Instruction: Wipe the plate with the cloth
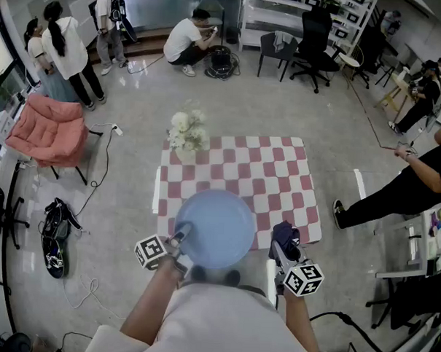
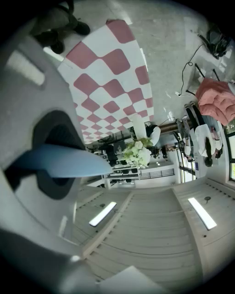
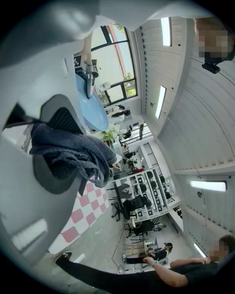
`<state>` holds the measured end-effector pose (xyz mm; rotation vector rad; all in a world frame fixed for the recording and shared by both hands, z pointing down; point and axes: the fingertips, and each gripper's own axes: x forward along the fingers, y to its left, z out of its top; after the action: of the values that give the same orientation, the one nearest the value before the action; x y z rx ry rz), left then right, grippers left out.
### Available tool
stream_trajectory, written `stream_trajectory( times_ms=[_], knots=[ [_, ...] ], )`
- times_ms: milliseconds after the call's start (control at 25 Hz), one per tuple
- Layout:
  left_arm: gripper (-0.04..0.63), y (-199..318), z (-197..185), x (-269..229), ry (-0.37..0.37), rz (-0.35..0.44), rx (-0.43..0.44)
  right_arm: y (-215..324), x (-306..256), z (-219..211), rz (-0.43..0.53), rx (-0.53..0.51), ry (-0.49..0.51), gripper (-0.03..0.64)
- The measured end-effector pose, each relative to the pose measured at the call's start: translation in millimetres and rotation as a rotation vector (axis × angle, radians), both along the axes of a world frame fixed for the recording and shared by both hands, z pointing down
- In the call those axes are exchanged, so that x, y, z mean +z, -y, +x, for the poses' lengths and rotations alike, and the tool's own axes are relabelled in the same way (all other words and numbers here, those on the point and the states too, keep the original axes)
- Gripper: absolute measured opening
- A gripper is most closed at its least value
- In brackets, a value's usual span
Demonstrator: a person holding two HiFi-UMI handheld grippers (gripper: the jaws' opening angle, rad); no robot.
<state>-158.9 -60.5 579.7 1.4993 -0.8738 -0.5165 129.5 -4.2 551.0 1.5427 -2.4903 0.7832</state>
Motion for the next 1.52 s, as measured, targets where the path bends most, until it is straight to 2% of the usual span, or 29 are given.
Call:
stream_trajectory(
  times_ms=[600,920,1520],
  knots=[
    [0.037,14,17,3,0.002,-0.006,0.031,16,-2,5,0.006,-0.008,-0.022,0.118],
    [0.037,21,27,-1,0.010,0.001,0.056,25,1,10,-0.009,0.001,0.002,0.120],
    [0.035,30,70,-3,0.044,0.023,0.135,47,-20,5,0.024,-0.066,-0.017,0.120]
  ],
)
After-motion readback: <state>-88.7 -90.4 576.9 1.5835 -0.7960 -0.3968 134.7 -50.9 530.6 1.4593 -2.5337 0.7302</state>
